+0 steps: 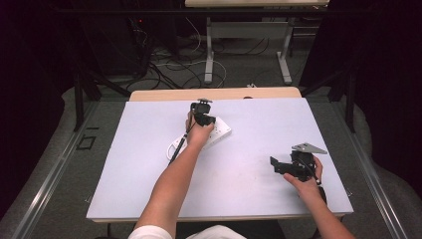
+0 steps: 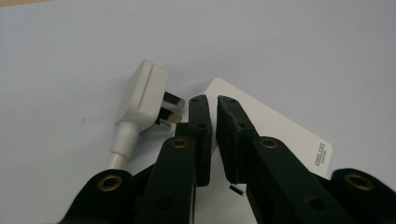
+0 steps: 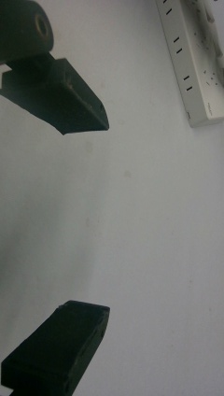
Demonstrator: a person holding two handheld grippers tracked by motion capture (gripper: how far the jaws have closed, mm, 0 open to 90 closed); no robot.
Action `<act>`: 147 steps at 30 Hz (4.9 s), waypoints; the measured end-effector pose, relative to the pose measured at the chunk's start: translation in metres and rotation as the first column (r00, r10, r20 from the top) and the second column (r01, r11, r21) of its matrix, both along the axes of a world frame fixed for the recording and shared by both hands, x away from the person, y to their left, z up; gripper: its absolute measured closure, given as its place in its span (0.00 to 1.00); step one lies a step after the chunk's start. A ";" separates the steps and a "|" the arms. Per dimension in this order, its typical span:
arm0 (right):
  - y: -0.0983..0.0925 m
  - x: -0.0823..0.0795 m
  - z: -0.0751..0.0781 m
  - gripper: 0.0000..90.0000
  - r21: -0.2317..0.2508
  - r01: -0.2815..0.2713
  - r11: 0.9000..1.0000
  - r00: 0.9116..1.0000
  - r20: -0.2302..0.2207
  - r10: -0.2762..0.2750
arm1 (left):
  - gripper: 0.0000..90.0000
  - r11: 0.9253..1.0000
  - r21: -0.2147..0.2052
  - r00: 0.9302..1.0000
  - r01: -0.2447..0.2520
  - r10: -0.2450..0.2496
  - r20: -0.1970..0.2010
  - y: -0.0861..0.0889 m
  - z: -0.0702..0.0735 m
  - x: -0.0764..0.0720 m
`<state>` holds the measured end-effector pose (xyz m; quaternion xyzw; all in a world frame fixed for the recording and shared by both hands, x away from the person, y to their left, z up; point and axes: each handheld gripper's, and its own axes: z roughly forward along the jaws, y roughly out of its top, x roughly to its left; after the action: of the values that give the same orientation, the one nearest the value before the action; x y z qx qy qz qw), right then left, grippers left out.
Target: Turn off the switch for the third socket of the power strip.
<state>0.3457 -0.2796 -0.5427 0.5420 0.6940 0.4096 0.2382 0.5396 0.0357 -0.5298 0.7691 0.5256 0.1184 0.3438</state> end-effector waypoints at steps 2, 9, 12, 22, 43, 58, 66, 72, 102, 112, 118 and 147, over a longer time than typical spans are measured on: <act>0.000 0.000 0.000 0.10 0.000 0.000 1.000 1.000 0.000 0.000 | 0.91 1.000 -0.001 1.000 0.001 -0.001 0.000 0.000 0.000 0.000; 0.001 0.000 0.000 0.10 -0.002 0.005 1.000 1.000 0.004 -0.005 | 0.85 1.000 0.003 1.000 -0.005 0.005 -0.009 0.003 0.004 -0.001; 0.001 0.000 0.000 0.10 0.000 0.003 1.000 1.000 -0.001 -0.003 | 0.82 1.000 0.002 1.000 -0.004 0.004 -0.005 0.005 0.006 -0.001; 0.001 0.000 0.000 0.10 0.000 0.000 1.000 1.000 0.001 0.000 | 0.74 1.000 -0.015 1.000 -0.016 0.016 0.004 0.012 0.016 -0.002; 0.001 0.001 -0.001 0.10 -0.006 -0.003 1.000 1.000 0.005 0.003 | 0.60 1.000 -0.007 1.000 0.026 -0.026 0.001 0.016 0.029 -0.009; 0.002 0.001 -0.001 0.10 0.005 0.010 1.000 1.000 0.004 -0.010 | 0.49 0.997 0.037 0.997 0.074 -0.075 0.013 0.018 0.039 -0.017; 0.001 0.000 0.000 0.10 0.008 -0.001 1.000 1.000 -0.004 0.001 | 0.41 0.988 0.103 0.992 0.119 -0.123 0.028 0.016 0.044 -0.026; 0.001 0.000 0.000 0.10 0.005 0.001 1.000 1.000 -0.005 -0.001 | 0.41 0.980 0.123 0.985 0.156 -0.164 0.053 0.015 0.050 -0.032; 0.001 0.000 0.000 0.11 0.002 0.003 1.000 1.000 -0.003 -0.003 | 0.31 0.967 0.036 0.967 0.252 -0.253 0.030 0.038 0.059 -0.073; 0.002 0.000 0.000 0.11 0.002 0.006 1.000 1.000 -0.003 -0.006 | 0.17 0.969 -0.031 0.969 0.245 -0.244 0.032 0.054 0.063 -0.091; 0.003 0.000 0.000 0.11 -0.005 0.004 1.000 1.000 0.001 -0.004 | 0.05 0.966 -0.053 0.966 0.254 -0.251 0.059 0.063 0.064 -0.103; 0.004 -0.001 -0.001 0.11 -0.006 0.005 1.000 1.000 -0.007 -0.005 | 0.01 0.967 -0.082 0.969 0.243 -0.238 0.066 0.120 0.036 -0.163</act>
<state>0.3448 -0.2753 -0.5436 0.5444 0.6948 0.4050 0.2385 0.3762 0.1556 -0.4935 0.8074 0.4234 0.0736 0.4042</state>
